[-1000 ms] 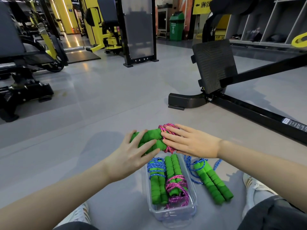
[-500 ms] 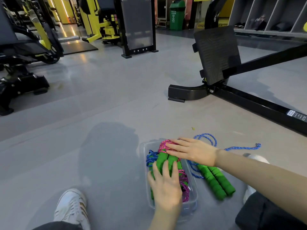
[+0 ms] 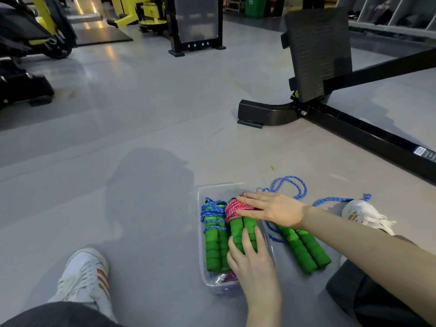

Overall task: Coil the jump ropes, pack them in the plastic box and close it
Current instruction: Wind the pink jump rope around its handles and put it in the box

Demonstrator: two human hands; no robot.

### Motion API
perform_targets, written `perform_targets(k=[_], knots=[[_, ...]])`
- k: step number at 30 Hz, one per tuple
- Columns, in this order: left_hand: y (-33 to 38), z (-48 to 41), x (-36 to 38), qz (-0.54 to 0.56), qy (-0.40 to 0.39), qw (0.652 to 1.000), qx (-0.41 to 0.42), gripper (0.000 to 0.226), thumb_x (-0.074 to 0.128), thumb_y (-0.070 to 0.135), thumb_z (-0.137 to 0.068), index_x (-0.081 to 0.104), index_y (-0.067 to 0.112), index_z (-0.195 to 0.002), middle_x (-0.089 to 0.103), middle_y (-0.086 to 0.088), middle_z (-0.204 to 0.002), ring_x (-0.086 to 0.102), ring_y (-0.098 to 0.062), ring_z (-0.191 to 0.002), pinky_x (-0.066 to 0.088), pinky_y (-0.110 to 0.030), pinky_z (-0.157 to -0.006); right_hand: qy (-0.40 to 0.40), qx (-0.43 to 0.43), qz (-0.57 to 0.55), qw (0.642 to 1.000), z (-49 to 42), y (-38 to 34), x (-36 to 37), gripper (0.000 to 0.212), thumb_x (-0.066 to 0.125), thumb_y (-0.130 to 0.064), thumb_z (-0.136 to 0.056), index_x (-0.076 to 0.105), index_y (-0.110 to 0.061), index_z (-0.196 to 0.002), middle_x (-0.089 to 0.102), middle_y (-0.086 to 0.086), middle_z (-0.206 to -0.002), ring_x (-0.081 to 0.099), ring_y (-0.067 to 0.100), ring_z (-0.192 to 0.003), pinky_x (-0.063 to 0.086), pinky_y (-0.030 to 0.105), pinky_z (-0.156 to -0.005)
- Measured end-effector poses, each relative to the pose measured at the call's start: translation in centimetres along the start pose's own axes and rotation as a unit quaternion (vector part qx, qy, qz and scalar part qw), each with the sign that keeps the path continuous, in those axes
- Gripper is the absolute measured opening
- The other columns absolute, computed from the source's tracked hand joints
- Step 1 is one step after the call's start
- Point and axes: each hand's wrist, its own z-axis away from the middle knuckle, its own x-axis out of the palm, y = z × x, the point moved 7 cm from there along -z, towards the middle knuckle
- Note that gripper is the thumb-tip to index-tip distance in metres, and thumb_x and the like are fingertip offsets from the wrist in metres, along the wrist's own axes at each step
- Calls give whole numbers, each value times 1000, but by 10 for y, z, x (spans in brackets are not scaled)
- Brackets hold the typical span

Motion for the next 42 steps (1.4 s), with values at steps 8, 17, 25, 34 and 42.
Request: perform_targets(k=[8,17,25,34,42], knots=[[4,2,-1,2,36,999,23,51,36,20,-68,73,12,-102,65,-11,-111,47,-43,-105,55,-53,-71,11,123,-153,980,2,-11,4,51,38,-13,-92,37,-16,-143,28,15,-152,23,34,-140,36,50,-105],[4,-1,7,16,92,994,55,46,38,13,-73,69,9,-107,48,-12,-122,52,-42,-112,43,-48,-94,1,155,-151,976,-4,-14,11,59,13,-40,-100,24,-6,-147,19,13,-154,15,27,-143,9,36,-113],[-5,-4,12,-13,41,995,88,50,36,22,-78,64,11,-118,49,-34,-130,43,-40,-125,47,-43,-97,-113,214,-237,941,-7,-21,14,93,-8,-71,-73,-13,-17,-148,-29,-2,-146,-25,11,-138,-10,26,-114],[-14,-6,7,-81,8,979,186,52,34,32,-83,65,11,-119,56,-24,-129,54,-32,-122,45,-42,-100,-156,223,-222,936,1,-20,28,62,14,-46,-100,-21,-22,-145,-28,3,-153,-26,12,-140,-18,37,-115],[-17,-11,5,-70,-41,982,172,52,37,35,-81,63,10,-119,60,-24,-123,59,-37,-115,54,-46,-85,-203,265,-219,917,-20,-26,8,65,23,-35,-99,-6,-4,-149,-16,18,-155,-14,24,-145,-7,35,-119]])
